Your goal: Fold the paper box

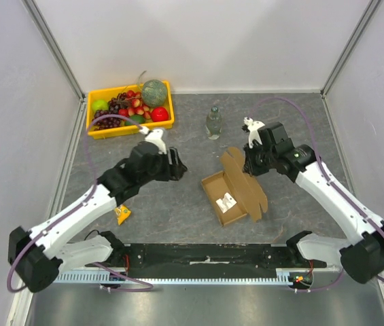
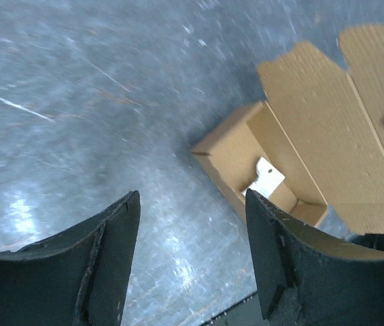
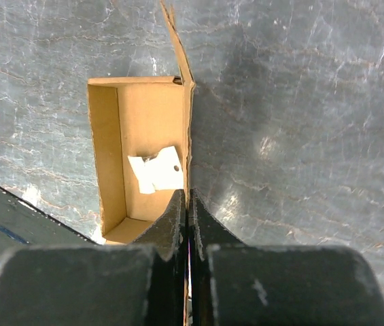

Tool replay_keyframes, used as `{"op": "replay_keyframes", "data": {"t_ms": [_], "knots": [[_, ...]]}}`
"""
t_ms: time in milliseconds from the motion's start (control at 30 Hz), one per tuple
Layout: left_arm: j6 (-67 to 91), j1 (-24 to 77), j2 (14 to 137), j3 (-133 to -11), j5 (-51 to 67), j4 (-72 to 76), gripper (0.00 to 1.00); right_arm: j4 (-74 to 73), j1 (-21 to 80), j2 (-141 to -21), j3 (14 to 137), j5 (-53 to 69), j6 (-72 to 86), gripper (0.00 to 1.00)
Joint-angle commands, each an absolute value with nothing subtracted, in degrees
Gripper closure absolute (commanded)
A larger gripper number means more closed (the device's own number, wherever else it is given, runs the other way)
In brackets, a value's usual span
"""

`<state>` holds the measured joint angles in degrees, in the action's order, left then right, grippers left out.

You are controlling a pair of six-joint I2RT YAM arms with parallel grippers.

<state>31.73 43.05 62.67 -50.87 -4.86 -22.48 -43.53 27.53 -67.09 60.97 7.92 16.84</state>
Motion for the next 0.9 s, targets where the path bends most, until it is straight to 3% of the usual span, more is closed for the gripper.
{"op": "replay_keyframes", "data": {"t_ms": [0, 267, 533, 867], "knots": [[32.4, 37.6, 57.7, -48.3, -3.3, -19.5, 0.3, -47.6, 28.1, -72.9, 69.2, 9.6, 8.2, 1.0], [30.9, 36.2, 55.6, -46.9, -4.2, -19.3, 0.28, -51.4, 34.3, -82.0, 78.4, 3.0, -4.0, 1.0], [29.4, 35.0, 54.4, -45.5, -2.6, -18.0, 0.27, -48.7, 37.4, -81.6, 79.0, 2.8, -19.2, 1.0], [21.5, 34.5, 52.0, -37.9, 10.1, -0.3, 0.19, -44.9, 38.0, -80.4, 78.4, 19.0, -41.2, 1.0]]}}
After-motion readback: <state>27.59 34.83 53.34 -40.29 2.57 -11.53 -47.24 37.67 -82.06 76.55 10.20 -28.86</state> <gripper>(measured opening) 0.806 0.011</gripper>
